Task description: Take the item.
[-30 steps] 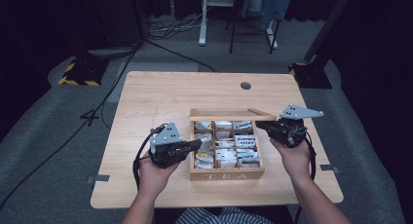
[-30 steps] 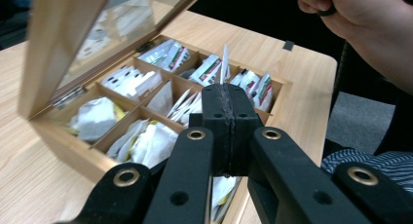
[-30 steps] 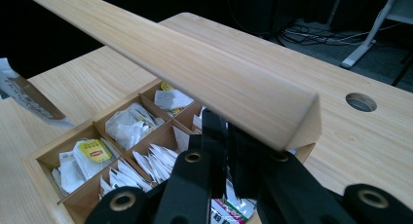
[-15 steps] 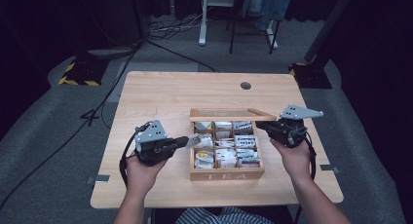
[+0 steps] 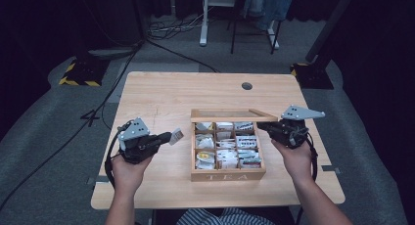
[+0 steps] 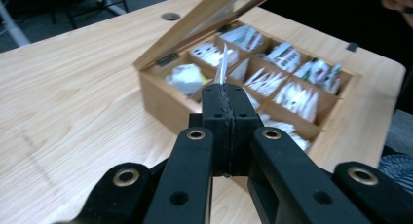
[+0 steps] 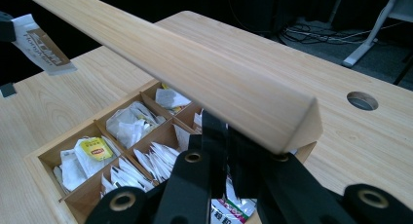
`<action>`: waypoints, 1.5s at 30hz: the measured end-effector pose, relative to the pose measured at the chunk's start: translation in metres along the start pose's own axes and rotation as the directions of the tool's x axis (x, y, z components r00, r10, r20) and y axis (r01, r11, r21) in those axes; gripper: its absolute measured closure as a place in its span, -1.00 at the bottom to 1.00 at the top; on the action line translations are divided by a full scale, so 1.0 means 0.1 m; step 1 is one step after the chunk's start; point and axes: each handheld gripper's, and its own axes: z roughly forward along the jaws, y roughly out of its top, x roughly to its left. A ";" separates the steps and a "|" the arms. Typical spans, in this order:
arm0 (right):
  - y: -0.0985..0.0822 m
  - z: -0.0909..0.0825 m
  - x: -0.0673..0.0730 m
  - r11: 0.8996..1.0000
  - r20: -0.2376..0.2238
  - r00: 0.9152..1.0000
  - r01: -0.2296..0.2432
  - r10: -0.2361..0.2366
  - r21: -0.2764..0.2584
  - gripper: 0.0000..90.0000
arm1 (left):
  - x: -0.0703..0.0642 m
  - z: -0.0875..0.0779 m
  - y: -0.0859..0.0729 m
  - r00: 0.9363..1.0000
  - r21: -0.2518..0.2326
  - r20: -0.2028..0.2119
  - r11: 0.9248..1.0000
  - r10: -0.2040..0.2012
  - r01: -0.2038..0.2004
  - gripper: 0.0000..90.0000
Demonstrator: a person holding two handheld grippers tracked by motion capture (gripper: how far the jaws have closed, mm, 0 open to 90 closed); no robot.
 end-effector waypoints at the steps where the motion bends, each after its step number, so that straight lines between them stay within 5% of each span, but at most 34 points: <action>1: 0.00 0.00 0.00 1.000 0.000 1.000 0.000 0.000 0.000 0.91 | 0.02 0.00 -0.02 1.000 -0.002 -0.005 1.000 -0.010 0.010 0.98; 10: 0.00 0.00 0.00 1.000 -0.001 1.000 -0.002 0.002 -0.002 0.91 | 0.21 0.06 -0.18 0.992 0.031 -0.098 0.996 -0.080 0.083 0.98; 23: 0.00 0.00 0.00 1.000 -0.003 1.000 -0.002 0.002 -0.001 0.91 | 0.45 0.19 -0.42 0.978 0.064 -0.142 0.985 -0.151 0.162 0.98; 35: -0.01 0.01 0.00 1.000 -0.005 1.000 0.001 0.000 0.008 0.91 | 0.61 0.28 -0.58 0.965 0.110 -0.160 0.968 -0.207 0.226 0.98; 45: -0.01 0.02 0.01 1.000 -0.003 1.000 0.001 -0.001 0.010 0.90 | 0.71 0.32 -0.67 0.947 0.134 -0.177 0.947 -0.267 0.292 0.98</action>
